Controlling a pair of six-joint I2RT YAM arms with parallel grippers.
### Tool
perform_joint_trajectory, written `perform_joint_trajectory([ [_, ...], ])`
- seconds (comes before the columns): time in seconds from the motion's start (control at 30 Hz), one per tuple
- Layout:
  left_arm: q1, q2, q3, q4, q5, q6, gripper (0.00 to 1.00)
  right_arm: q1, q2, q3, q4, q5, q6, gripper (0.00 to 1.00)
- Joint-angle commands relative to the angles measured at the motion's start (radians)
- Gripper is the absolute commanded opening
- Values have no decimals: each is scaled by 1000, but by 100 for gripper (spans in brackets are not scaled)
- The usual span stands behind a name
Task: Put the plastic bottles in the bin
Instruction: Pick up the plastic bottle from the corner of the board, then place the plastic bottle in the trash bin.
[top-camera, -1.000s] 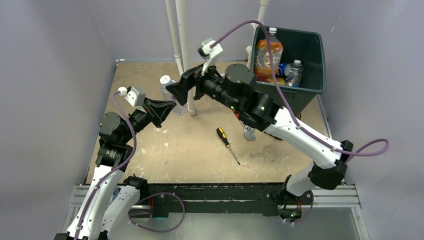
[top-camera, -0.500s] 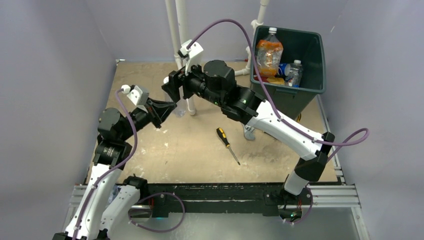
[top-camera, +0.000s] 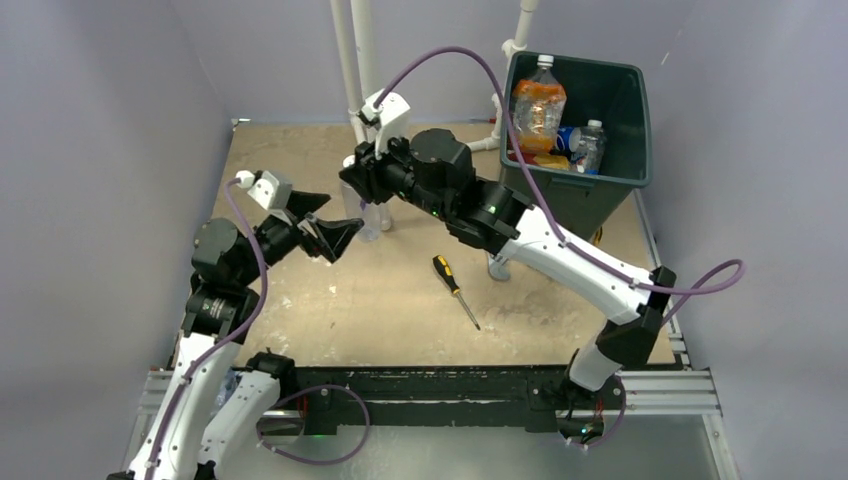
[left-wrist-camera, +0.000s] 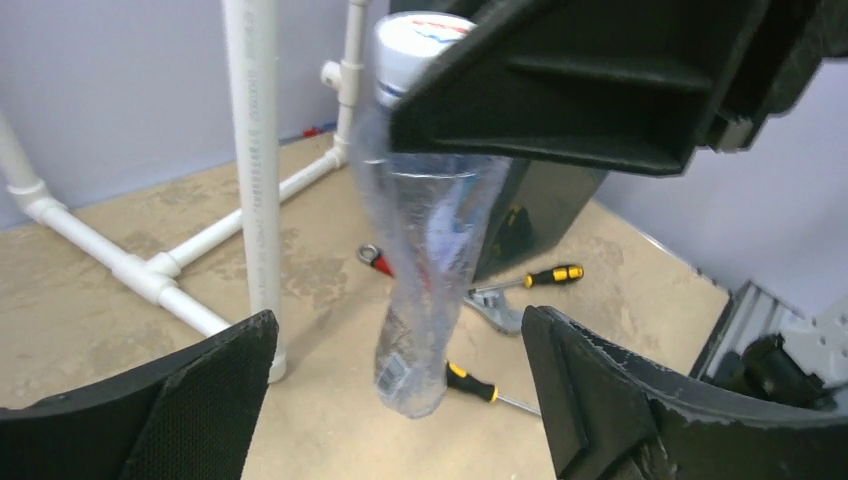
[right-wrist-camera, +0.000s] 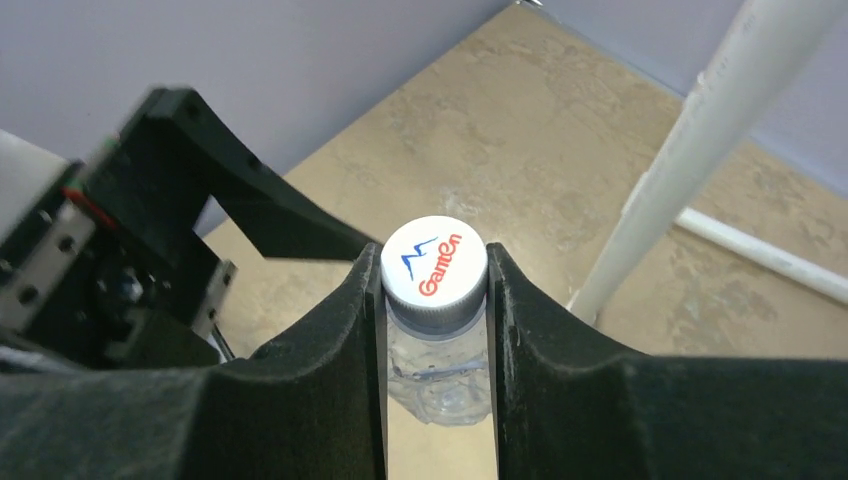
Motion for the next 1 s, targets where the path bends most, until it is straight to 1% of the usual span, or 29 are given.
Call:
perform_joint_trajectory([
  [0.0,-4,-73,49,12,-186,-45,97,1,-156,-17,31,93,-20,0],
  [0.13,-4,-114,59,-27,-402,-112,99,0,-275,0,23,275,-81,0],
  [0.23,-4,-112,57,-59,-483,-161,99,0,-361,10,50,475,-129,0],
  [0.37,-4,-137,21,-68,-569,-244,99,-1,-442,14,159,720,-249,0],
  [0.4,-4,-146,11,-68,-605,-265,99,-1,-453,15,198,782,-298,0],
  [0.43,-4,-156,-4,-58,-615,-273,99,-1,-459,3,252,846,-395,0],
  [0.5,-4,-172,-32,-31,-614,-286,99,-22,-453,-42,493,955,-616,0],
  [0.53,-3,-178,-45,-22,-611,-293,99,-55,-440,-54,563,981,-695,0],
  [0.57,-4,-180,-55,-16,-608,-299,99,-120,-420,-39,558,981,-699,0],
  [0.6,-4,-180,-63,-17,-612,-300,99,-200,-391,10,447,957,-625,0],
  [0.63,-4,-179,-68,-22,-621,-308,99,-283,-361,66,334,917,-518,0],
  [0.67,-4,-176,-70,-34,-632,-311,99,-343,-349,81,303,893,-469,0],
  [0.73,-4,-170,-66,-63,-647,-311,99,-411,-330,59,342,893,-465,0],
  [0.83,-4,-168,-59,-116,-688,-309,99,-511,-277,55,328,899,-412,0],
  [0.87,-4,-172,-57,-134,-707,-309,99,-549,-259,53,300,888,-369,0],
  [0.97,-3,-178,-47,-211,-787,-325,99,-682,-203,50,113,806,-147,0],
])
